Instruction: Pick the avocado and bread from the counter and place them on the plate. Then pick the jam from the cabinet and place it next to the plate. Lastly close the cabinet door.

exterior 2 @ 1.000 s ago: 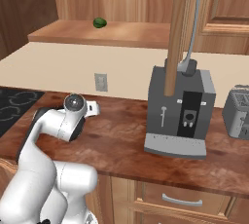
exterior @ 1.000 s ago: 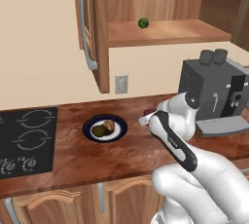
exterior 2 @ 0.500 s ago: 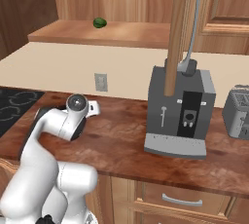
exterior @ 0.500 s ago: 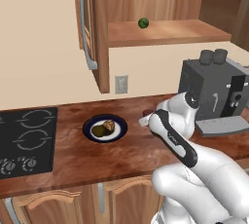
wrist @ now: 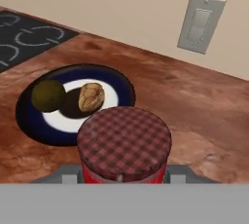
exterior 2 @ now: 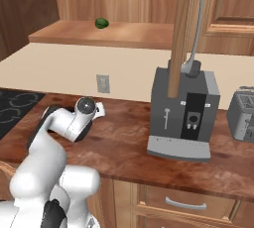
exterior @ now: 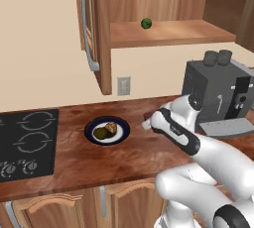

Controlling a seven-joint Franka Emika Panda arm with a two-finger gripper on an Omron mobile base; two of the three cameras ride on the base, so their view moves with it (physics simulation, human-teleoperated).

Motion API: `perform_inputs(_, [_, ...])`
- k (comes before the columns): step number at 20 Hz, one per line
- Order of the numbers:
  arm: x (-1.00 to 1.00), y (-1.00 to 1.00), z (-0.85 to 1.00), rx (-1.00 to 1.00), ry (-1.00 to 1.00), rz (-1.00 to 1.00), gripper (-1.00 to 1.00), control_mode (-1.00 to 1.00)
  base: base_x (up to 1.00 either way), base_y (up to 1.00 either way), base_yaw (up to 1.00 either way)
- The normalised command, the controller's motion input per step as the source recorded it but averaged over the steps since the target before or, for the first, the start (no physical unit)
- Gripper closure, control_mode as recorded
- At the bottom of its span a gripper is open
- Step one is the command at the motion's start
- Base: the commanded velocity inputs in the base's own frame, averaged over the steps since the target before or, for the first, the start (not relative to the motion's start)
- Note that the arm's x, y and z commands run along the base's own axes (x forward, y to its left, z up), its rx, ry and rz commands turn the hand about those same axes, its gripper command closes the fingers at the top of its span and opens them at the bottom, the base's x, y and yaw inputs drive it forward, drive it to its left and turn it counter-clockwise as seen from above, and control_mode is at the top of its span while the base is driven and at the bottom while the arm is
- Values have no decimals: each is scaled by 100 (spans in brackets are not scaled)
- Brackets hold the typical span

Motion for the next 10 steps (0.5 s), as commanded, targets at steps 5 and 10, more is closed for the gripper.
perform_inputs(5, [23,0,-45,0,-6,7,100,-100,0,0,0])
perform_inputs(10, [18,4,-41,0,-5,7,100,-100,0,0,0])
